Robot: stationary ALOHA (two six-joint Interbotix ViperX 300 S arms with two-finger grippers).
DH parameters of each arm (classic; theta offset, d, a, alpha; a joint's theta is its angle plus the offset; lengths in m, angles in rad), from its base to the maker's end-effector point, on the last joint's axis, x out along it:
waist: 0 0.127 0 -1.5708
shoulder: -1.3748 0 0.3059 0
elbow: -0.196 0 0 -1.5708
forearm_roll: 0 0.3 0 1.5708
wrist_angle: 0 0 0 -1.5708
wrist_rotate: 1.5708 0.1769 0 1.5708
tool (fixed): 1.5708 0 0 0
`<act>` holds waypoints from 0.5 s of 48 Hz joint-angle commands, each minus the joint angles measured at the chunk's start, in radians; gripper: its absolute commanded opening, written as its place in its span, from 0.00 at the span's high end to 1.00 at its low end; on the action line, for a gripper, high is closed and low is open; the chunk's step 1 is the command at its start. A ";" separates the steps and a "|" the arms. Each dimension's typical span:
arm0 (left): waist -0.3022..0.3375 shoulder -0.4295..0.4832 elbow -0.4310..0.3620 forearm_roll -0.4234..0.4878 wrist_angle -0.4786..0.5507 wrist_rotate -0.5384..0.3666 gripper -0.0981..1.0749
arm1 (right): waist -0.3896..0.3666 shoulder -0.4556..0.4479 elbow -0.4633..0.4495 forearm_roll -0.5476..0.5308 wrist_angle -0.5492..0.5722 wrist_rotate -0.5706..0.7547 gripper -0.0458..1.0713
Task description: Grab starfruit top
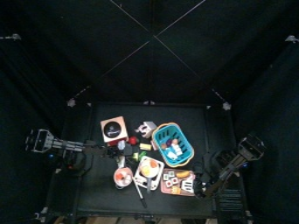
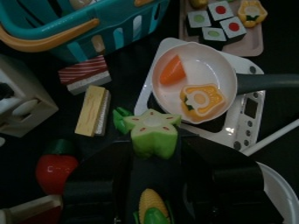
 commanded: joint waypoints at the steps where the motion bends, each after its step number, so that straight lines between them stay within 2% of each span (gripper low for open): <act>1: 0.000 -0.005 -0.006 0.000 -0.009 -0.002 0.34 | 0.048 0.028 -0.034 0.017 0.032 0.083 0.16; 6: 0.000 -0.002 -0.006 -0.008 -0.009 0.000 0.34 | 0.084 0.067 -0.025 -0.002 0.026 0.170 0.16; 14: 0.002 0.008 -0.006 -0.006 -0.011 0.000 0.34 | 0.074 0.078 0.018 -0.143 -0.037 0.184 0.16; 24: 0.002 0.028 -0.006 -0.008 -0.006 0.002 0.34 | 0.052 0.083 0.054 -0.160 -0.046 0.183 0.14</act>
